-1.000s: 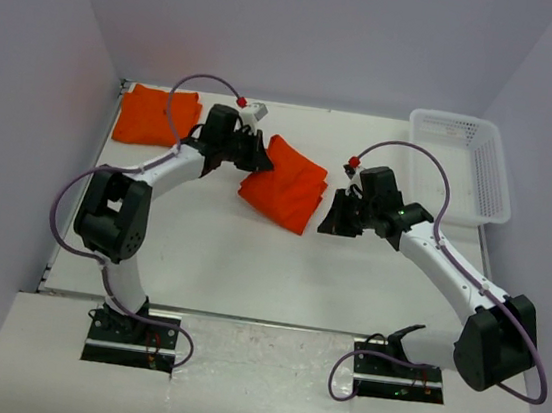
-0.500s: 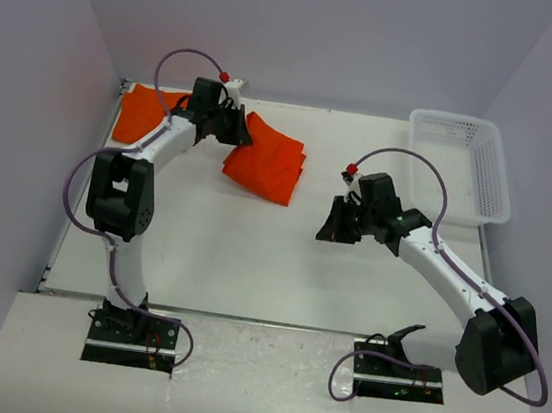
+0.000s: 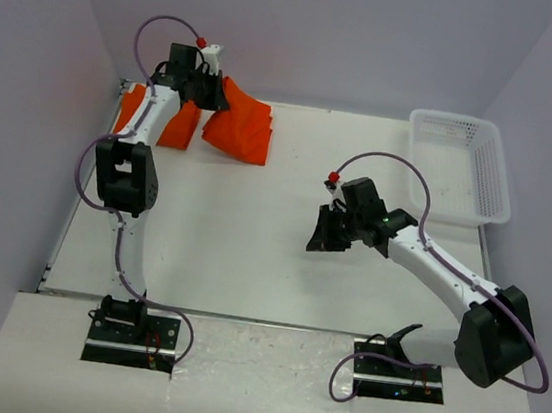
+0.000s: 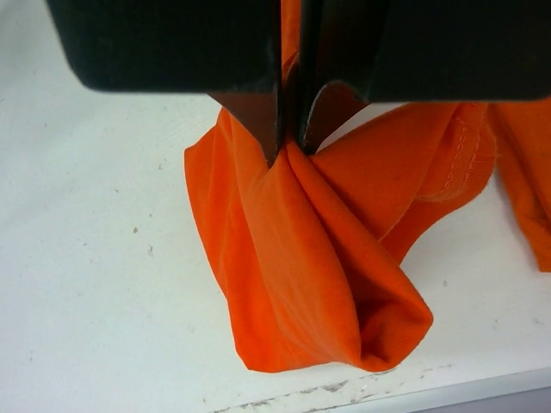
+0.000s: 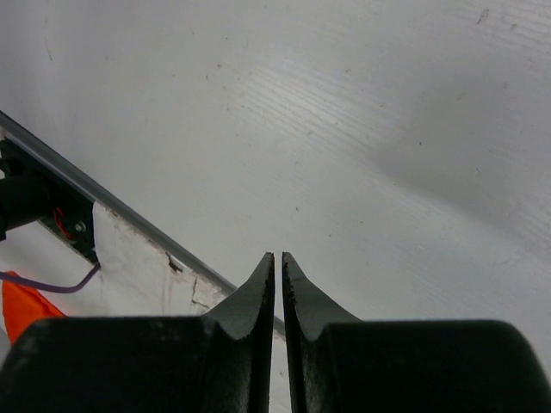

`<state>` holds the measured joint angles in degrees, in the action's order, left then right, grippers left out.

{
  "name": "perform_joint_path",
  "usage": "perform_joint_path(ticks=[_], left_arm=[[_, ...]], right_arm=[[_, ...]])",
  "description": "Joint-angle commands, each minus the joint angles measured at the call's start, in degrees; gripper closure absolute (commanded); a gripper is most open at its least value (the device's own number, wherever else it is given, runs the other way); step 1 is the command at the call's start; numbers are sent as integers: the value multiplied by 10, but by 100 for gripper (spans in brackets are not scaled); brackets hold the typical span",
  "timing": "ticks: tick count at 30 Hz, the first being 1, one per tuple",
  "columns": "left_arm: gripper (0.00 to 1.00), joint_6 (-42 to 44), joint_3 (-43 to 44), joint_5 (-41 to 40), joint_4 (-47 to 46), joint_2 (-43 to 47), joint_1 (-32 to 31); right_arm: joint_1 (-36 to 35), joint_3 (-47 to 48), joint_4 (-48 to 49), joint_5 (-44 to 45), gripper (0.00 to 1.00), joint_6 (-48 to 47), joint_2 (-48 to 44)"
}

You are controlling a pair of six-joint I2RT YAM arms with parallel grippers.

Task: Fold and stack the t-shirts
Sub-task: Put the neatly folded tshirt into the corner of the board with the left arm

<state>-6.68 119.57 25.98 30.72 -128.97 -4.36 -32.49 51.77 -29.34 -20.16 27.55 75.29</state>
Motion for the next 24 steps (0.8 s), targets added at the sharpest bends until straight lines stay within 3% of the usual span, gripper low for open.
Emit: perform_joint_path(ticks=[1, 12, 24], left_arm=[[100, 38, 65, 27, 49, -10, 20], [100, 89, 130, 51, 111, -20, 102], [100, 98, 176, 87, 118, -42, 160]], right_arm=[[-2, 32, -15, 27, 92, -8, 15], [-2, 37, -8, 14, 93, -9, 63], [-1, 30, -19, 20, 93, -10, 80]])
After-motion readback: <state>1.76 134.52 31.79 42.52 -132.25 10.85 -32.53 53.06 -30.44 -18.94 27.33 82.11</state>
